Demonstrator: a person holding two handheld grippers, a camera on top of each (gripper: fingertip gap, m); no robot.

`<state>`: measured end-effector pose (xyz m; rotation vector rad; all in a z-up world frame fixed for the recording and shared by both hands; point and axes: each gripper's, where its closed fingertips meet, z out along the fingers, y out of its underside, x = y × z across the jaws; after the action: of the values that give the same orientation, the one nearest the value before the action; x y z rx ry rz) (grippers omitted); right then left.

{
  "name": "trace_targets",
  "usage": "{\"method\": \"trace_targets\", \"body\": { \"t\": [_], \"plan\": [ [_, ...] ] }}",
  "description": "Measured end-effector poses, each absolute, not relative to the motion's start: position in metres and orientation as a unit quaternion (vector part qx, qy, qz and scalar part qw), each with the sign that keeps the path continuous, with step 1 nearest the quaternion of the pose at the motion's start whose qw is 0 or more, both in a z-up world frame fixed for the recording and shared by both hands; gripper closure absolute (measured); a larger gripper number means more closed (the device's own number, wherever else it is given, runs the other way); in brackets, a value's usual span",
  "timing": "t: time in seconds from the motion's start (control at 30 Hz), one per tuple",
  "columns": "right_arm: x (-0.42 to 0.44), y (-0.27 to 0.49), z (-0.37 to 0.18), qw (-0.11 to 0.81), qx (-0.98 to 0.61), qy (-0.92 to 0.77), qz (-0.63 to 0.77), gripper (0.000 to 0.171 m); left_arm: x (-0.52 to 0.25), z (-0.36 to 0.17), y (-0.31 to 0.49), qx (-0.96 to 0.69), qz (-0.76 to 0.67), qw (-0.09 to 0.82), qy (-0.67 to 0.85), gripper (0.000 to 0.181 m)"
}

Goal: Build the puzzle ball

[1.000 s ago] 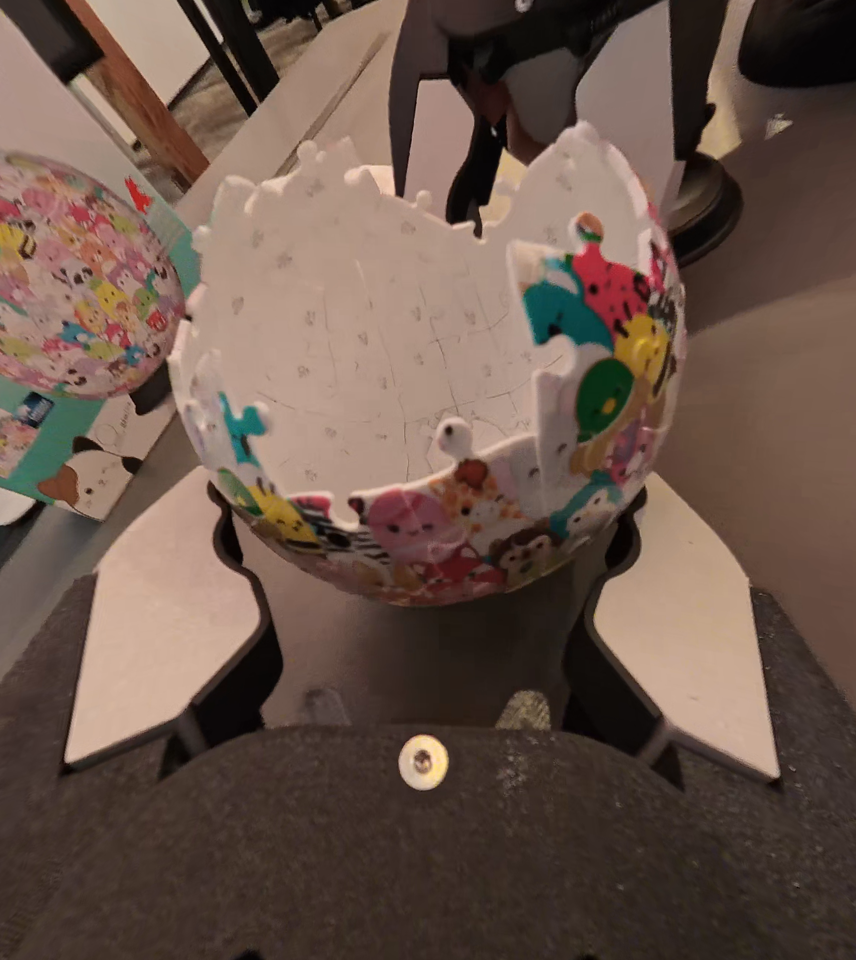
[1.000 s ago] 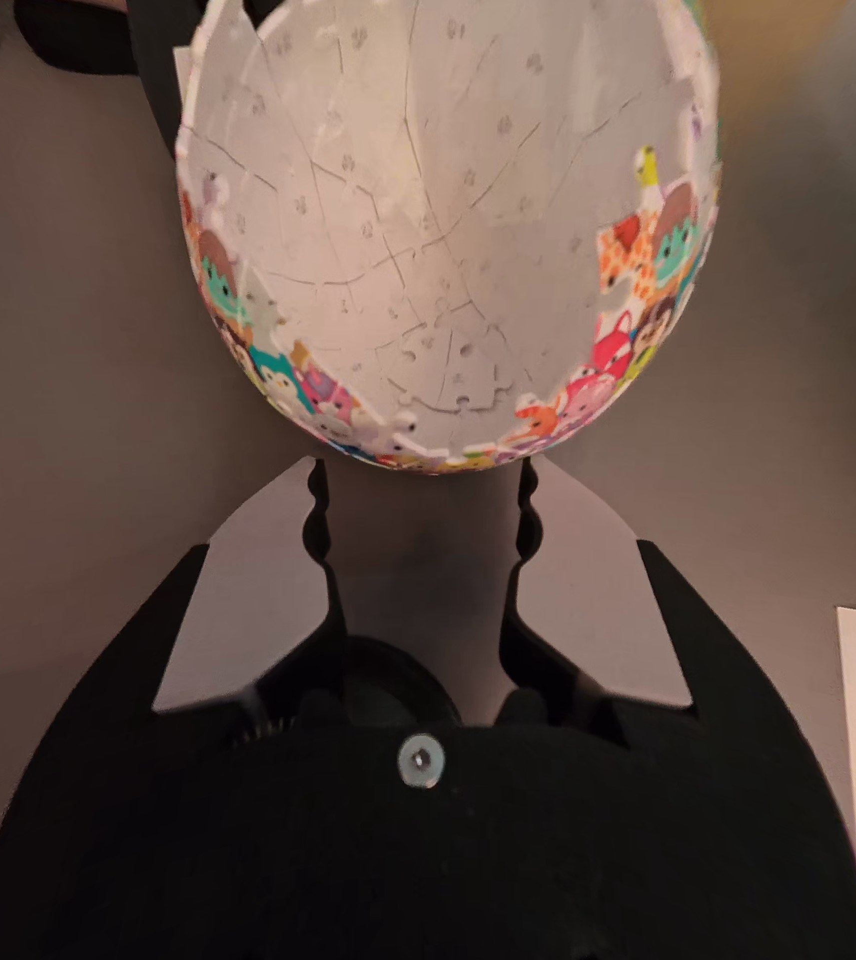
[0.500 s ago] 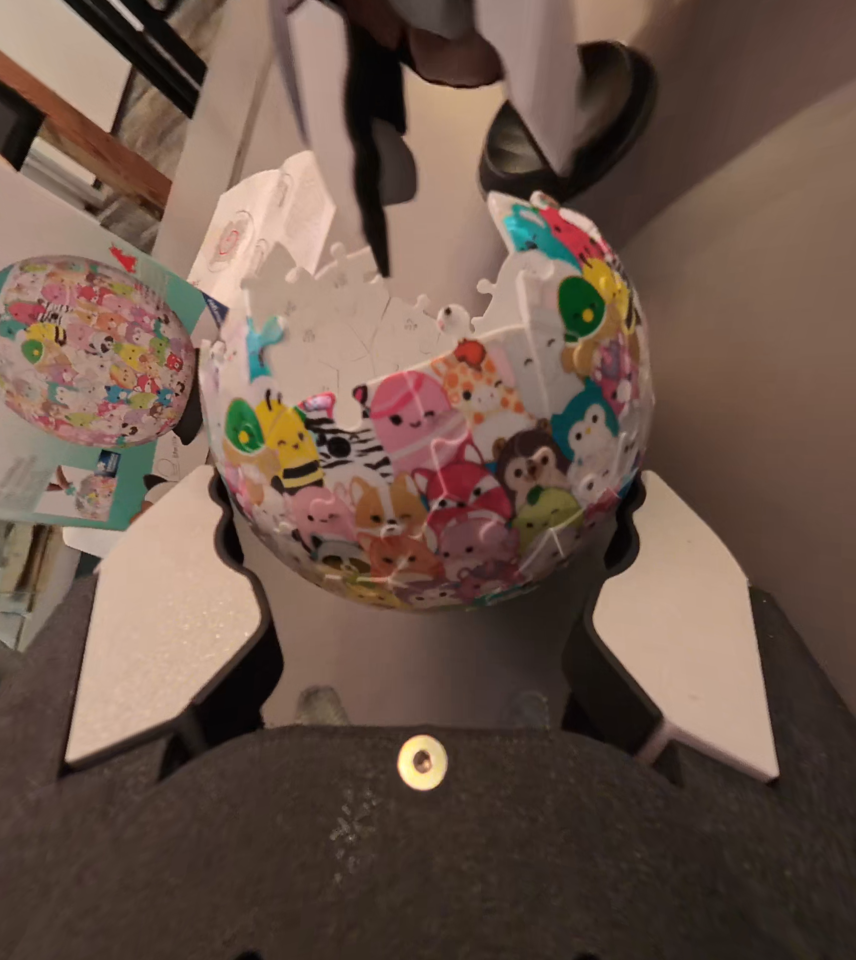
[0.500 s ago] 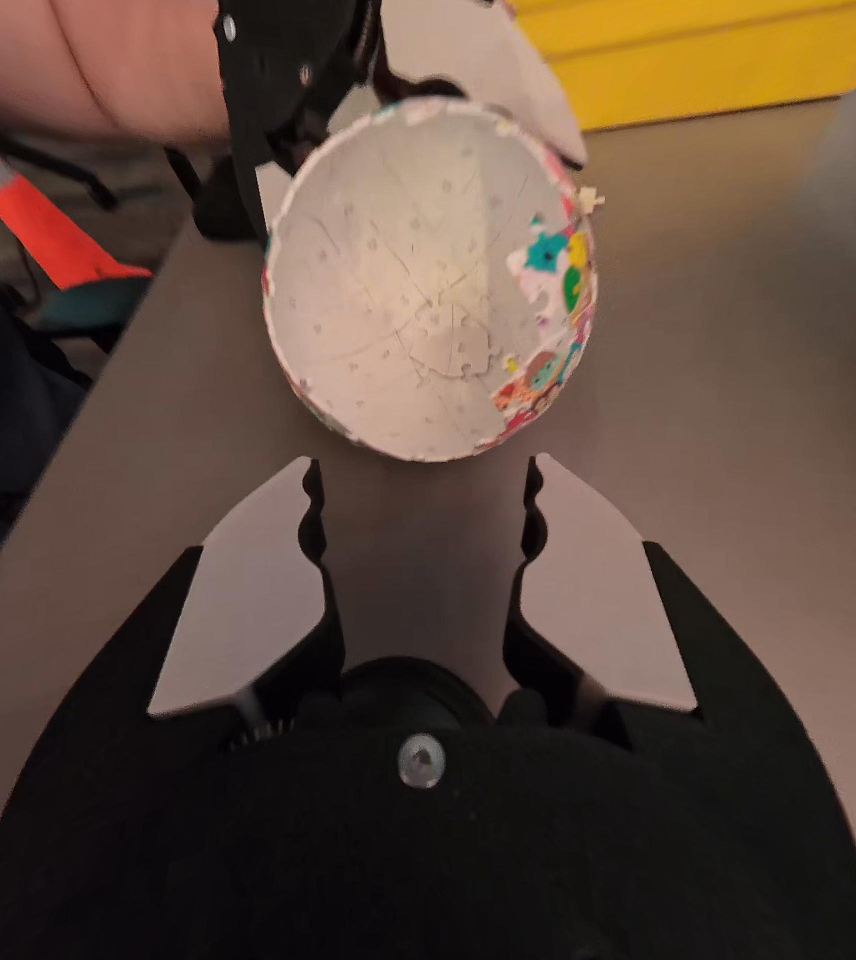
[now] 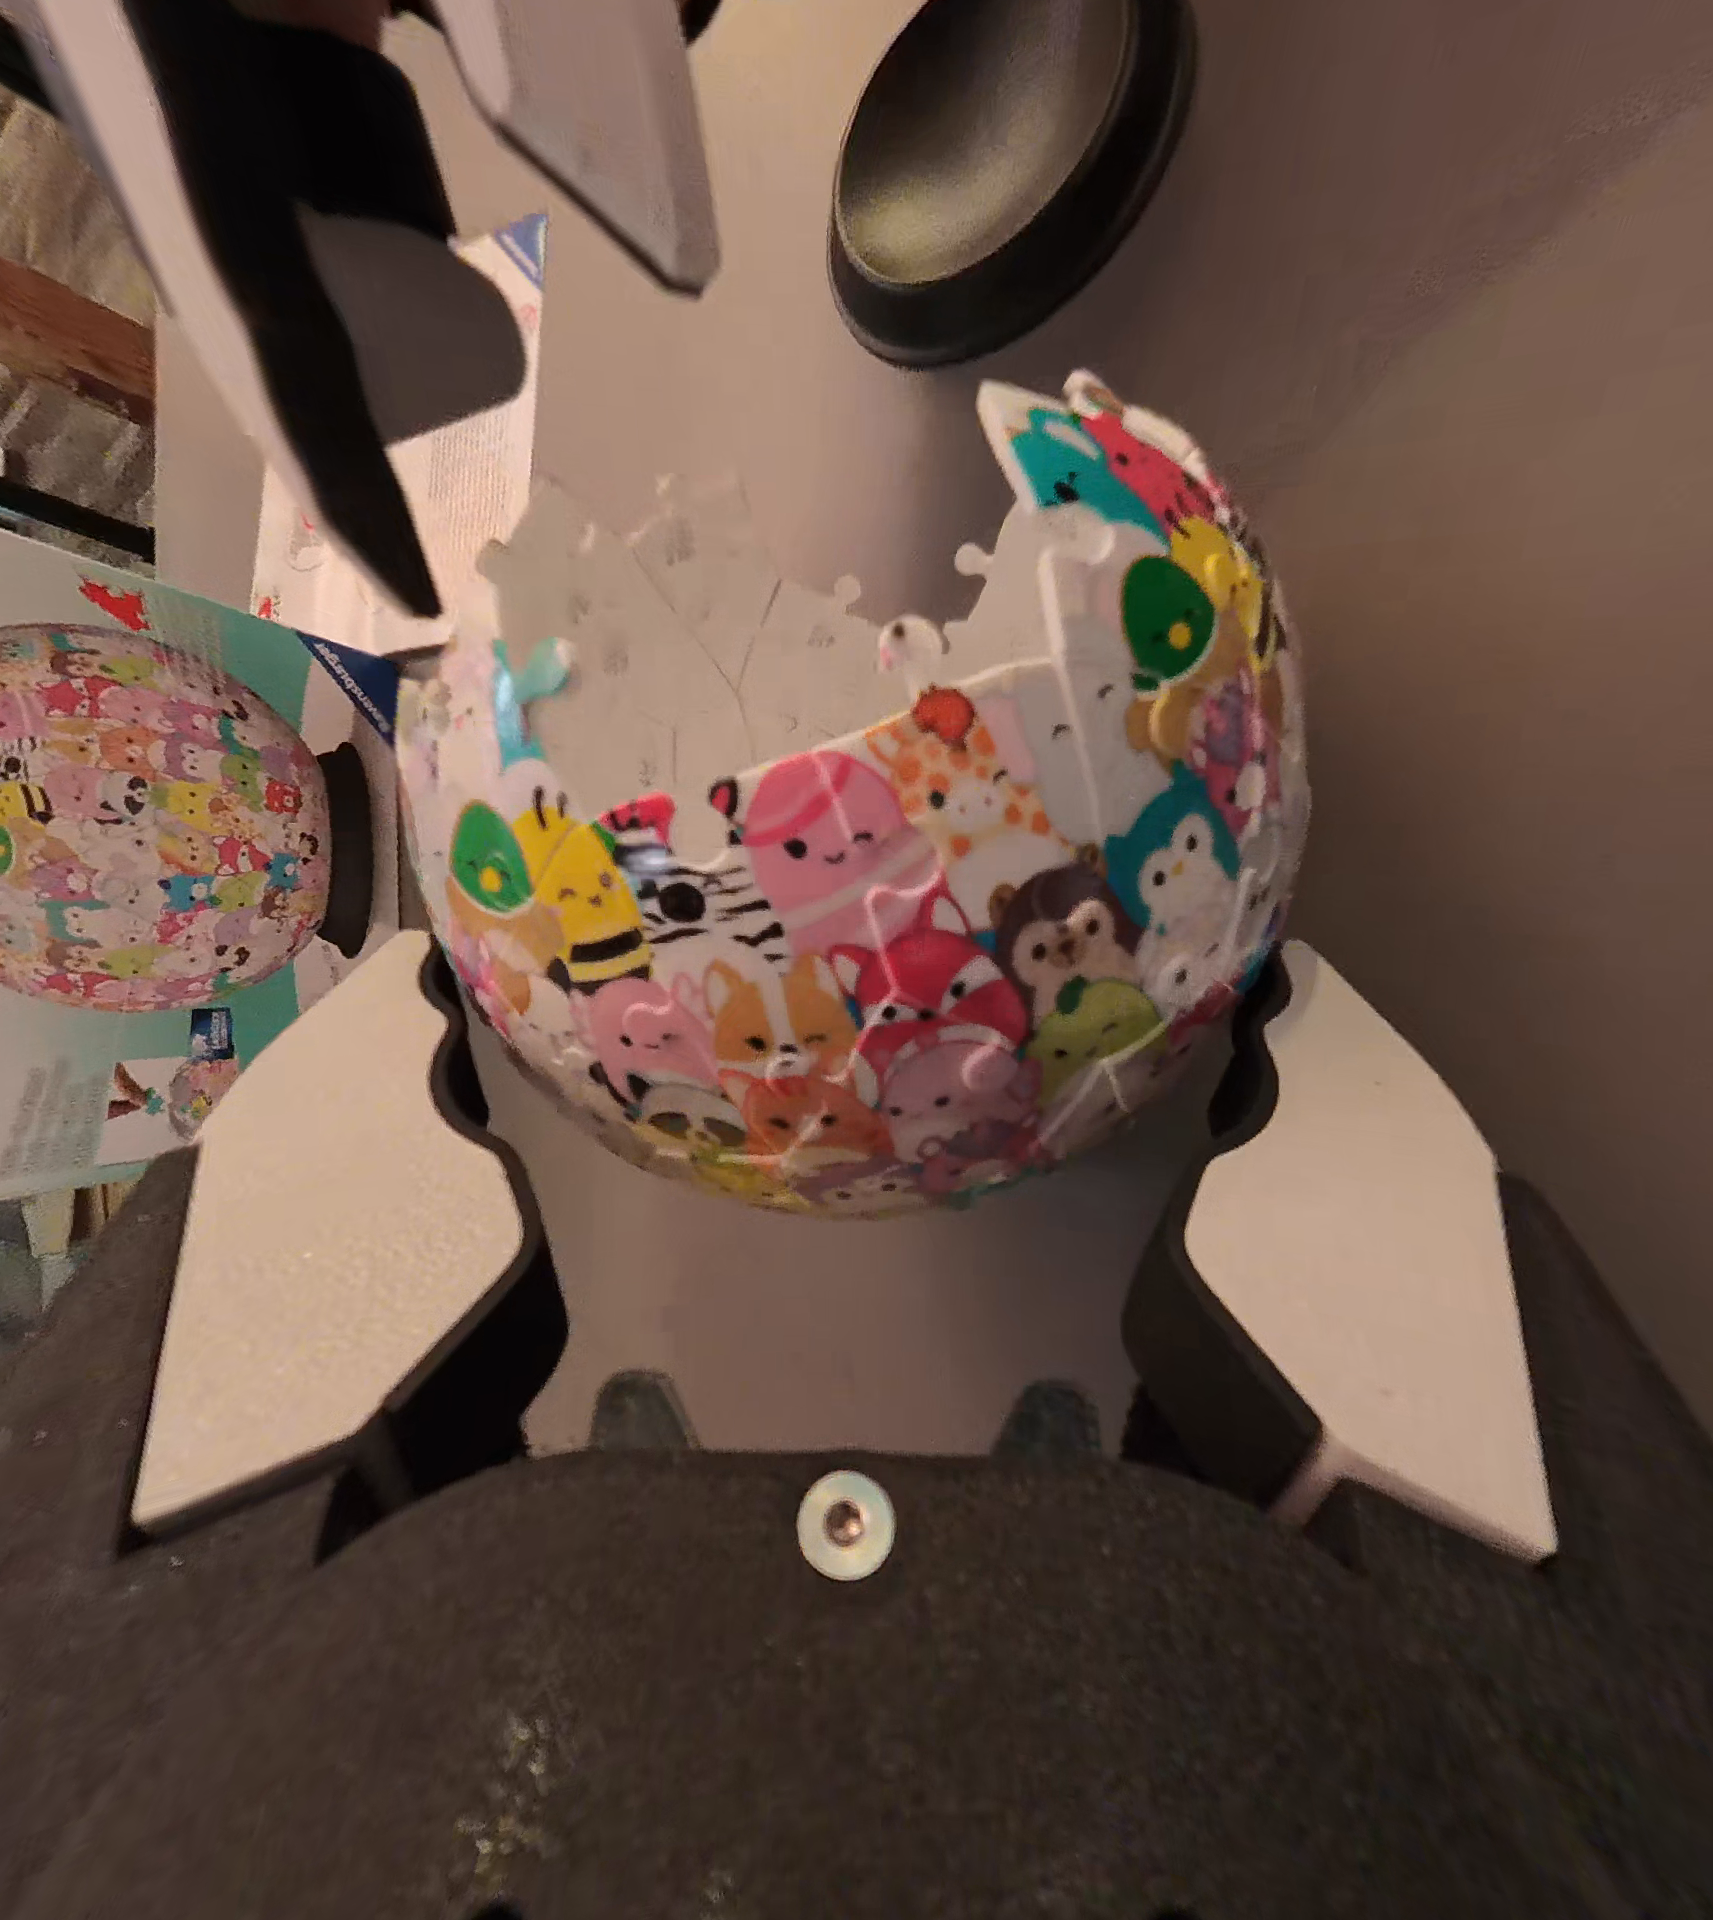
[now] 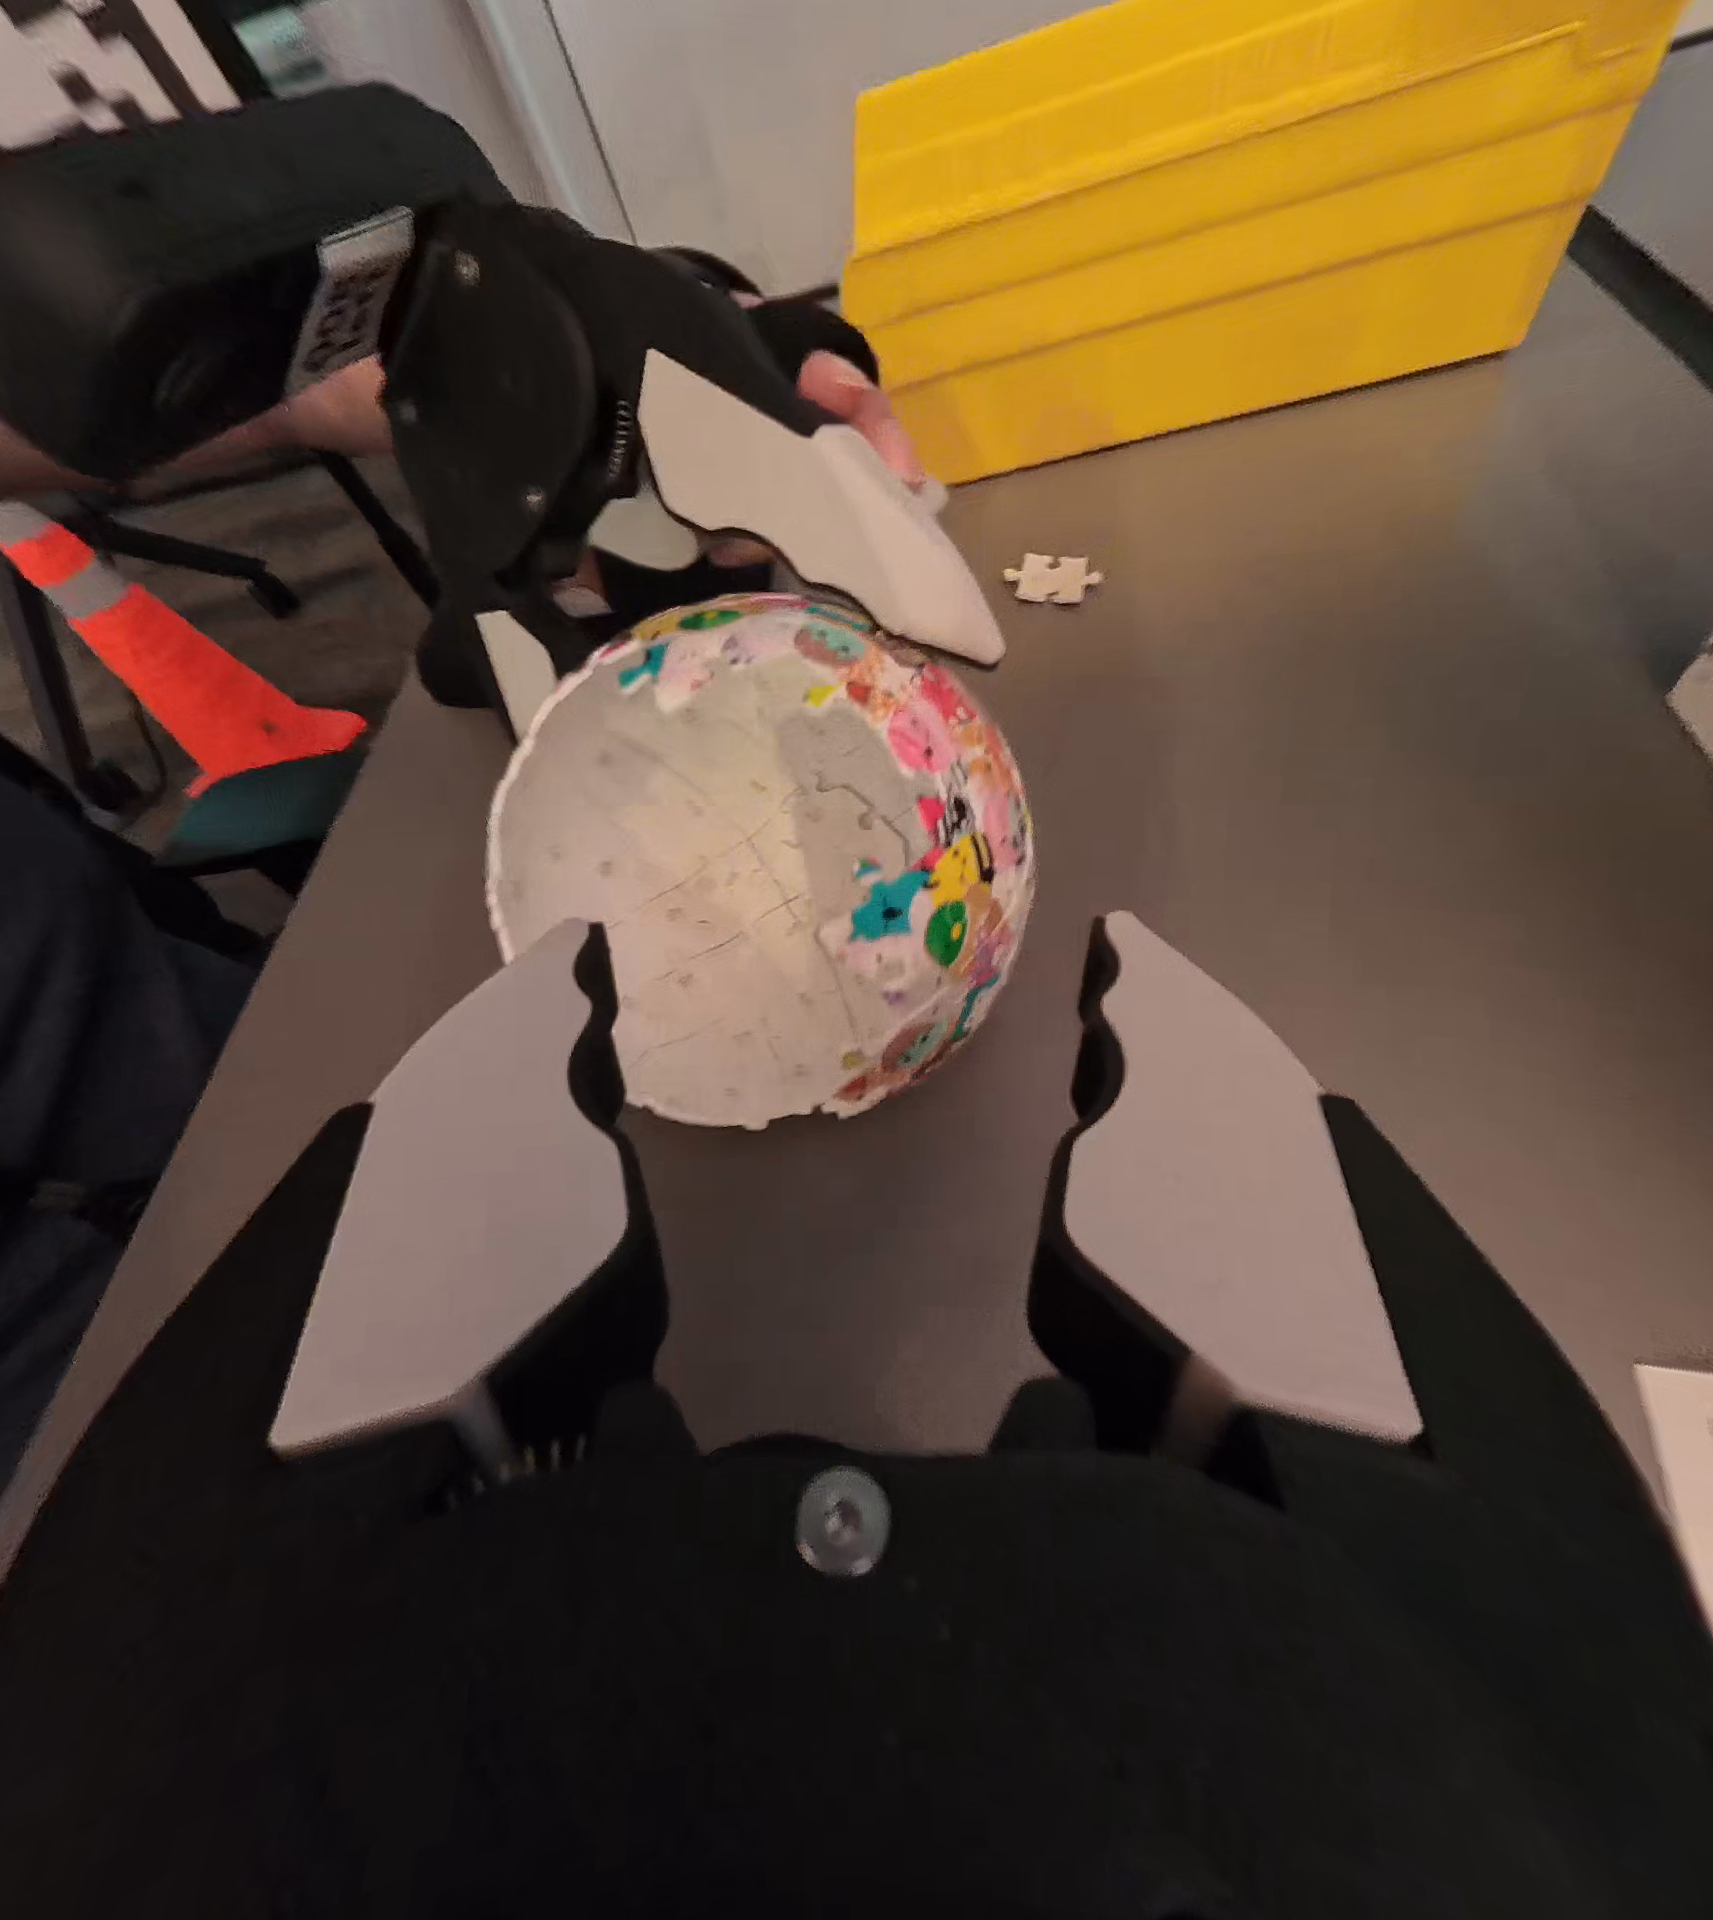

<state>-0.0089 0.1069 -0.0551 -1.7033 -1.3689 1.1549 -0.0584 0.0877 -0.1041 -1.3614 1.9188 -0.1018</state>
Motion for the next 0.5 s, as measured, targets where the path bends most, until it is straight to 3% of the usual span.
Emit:
{"method": "trace_targets", "body": {
  "t": [0.17, 0.5],
  "plan": [
    [-0.019, 0.102, -0.06, 0.287, -0.647, -0.571, 0.416, 0.084, -0.054, -0.103, 0.09, -0.532, -0.035, 0.379, 0.756, 0.045],
    [-0.015, 0.108, -0.052, 0.181, -0.588, -0.55, 0.565, 0.084, -0.055, -0.103, 0.093, -0.524, -0.027, 0.377, 0.763, 0.046]
  ]
}}
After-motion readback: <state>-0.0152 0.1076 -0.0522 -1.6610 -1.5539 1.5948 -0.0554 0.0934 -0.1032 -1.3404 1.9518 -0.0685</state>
